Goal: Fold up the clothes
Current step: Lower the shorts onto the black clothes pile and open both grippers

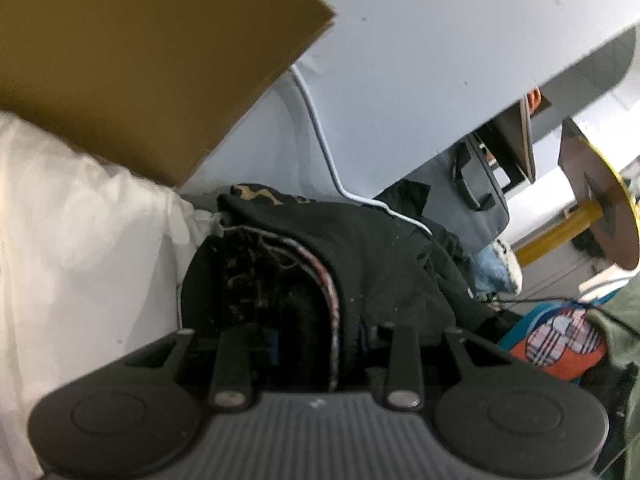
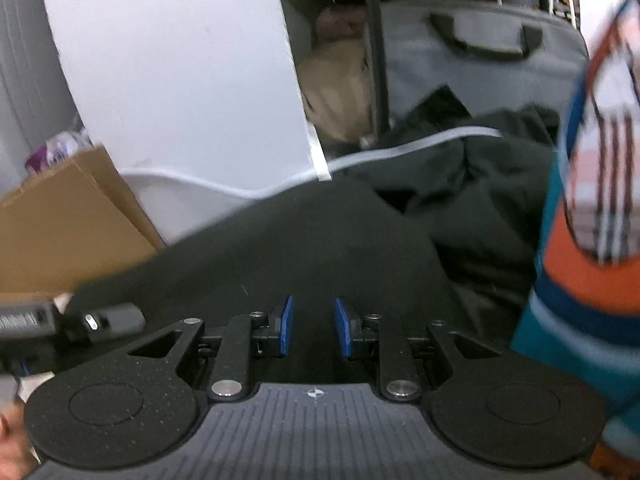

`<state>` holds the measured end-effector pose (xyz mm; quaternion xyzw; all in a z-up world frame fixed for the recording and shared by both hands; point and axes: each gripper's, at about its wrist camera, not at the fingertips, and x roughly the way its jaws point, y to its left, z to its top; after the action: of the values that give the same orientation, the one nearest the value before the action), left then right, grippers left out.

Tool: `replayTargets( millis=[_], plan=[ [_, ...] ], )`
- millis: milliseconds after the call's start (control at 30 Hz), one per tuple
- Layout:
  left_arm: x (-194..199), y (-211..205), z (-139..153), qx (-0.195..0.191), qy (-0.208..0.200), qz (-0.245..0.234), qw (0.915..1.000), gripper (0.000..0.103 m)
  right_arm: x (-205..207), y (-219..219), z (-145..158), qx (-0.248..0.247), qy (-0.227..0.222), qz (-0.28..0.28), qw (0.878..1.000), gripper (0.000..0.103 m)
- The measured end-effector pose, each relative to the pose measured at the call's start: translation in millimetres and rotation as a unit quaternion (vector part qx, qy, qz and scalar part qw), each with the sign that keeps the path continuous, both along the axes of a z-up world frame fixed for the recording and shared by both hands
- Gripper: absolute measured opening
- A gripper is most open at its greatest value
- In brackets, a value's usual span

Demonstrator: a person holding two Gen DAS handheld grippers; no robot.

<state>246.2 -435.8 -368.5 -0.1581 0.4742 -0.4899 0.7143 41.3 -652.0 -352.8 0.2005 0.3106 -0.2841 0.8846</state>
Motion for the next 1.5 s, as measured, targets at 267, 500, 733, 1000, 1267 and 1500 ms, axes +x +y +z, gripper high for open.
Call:
replayTargets(
  millis=[267,500,733,1000,1267,1500],
  plan=[
    [0.3,-4.1,7.5,0.017,-0.008,-0.01,0.9998,0.036,-28.8,5.5,-22.2,-0.012,0.051,-0.05,0.997,0.027],
    [1.1,-6.6,11.6,0.027,-0.009,-0.017,0.9995,0.038,-48.2,11.7,-7.8,-0.015,0.025,-0.073,0.997,0.027],
    [2.5,-4.8,7.9,0.019,-0.004,-0.018,0.9997,0.037,-26.1,33.6,6.8,0.015,-0.038,-0.025,0.999,0.028],
    [4.5,-6.8,9.0,0.019,-0.004,-0.017,0.9997,0.036,5.8,58.9,2.9,0.026,-0.049,0.016,0.998,0.028],
    [11.6,-6.1,4.8,0.017,0.012,-0.019,0.9996,0.038,10.2,61.4,7.3,0.036,-0.074,0.029,0.996,0.029],
    [24.0,-0.3,10.1,0.008,0.013,-0.003,0.9999,0.045,14.2,62.6,-6.2,0.038,-0.058,0.032,0.997,0.034]
  ],
)
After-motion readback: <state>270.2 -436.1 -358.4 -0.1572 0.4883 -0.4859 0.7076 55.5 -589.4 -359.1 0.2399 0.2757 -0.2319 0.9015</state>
